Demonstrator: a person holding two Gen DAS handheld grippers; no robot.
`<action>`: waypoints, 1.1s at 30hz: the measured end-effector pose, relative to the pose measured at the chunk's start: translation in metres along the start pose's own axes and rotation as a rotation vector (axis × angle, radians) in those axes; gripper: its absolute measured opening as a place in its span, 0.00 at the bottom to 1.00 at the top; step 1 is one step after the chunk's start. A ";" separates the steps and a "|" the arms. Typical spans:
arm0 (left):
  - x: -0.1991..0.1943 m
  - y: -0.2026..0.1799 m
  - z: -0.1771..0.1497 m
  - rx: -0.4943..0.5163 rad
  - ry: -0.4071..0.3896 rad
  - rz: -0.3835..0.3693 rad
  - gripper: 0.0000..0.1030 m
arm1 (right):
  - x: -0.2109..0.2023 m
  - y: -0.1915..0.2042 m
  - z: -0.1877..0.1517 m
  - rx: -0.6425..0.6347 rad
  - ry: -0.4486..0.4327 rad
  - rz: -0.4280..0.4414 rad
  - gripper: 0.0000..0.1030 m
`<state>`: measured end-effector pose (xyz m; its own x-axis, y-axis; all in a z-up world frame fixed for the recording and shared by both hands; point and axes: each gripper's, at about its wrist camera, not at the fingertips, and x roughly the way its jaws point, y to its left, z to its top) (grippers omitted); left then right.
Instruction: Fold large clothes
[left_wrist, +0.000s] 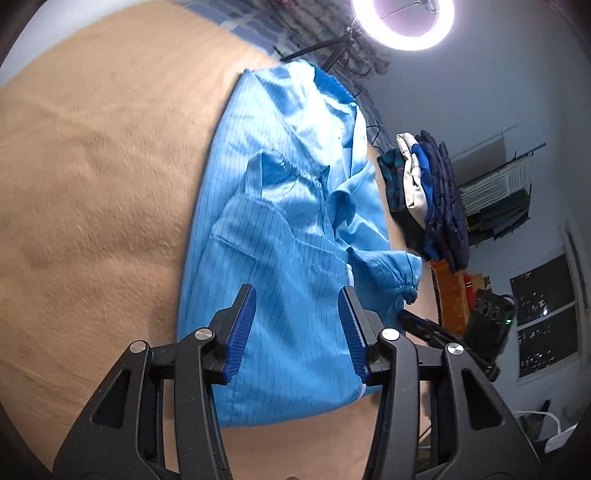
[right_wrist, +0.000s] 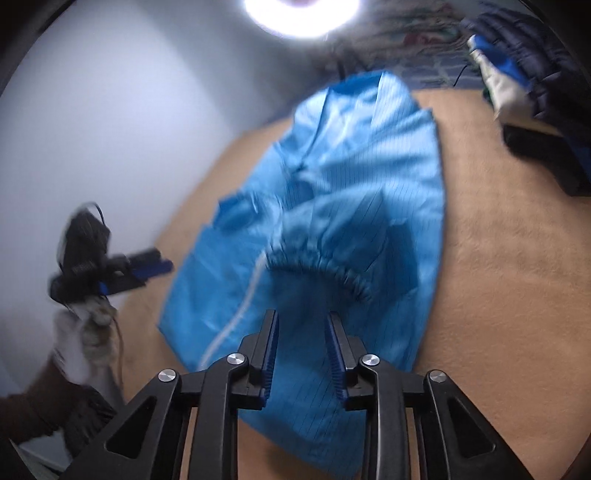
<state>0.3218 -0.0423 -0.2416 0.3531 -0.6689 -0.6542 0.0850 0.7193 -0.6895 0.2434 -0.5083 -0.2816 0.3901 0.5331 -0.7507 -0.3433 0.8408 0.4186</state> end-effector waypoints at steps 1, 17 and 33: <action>0.002 0.000 -0.002 0.003 0.003 0.004 0.45 | 0.007 0.001 0.002 -0.007 0.008 -0.009 0.26; 0.006 -0.003 -0.006 0.094 -0.022 0.096 0.45 | -0.001 -0.007 0.047 0.043 -0.182 -0.201 0.32; 0.011 -0.001 -0.012 0.178 -0.062 0.226 0.45 | -0.014 -0.023 0.001 0.032 -0.057 -0.324 0.29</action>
<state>0.3149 -0.0526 -0.2518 0.4372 -0.4795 -0.7609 0.1577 0.8738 -0.4600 0.2468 -0.5352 -0.2807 0.5217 0.2413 -0.8183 -0.1668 0.9695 0.1796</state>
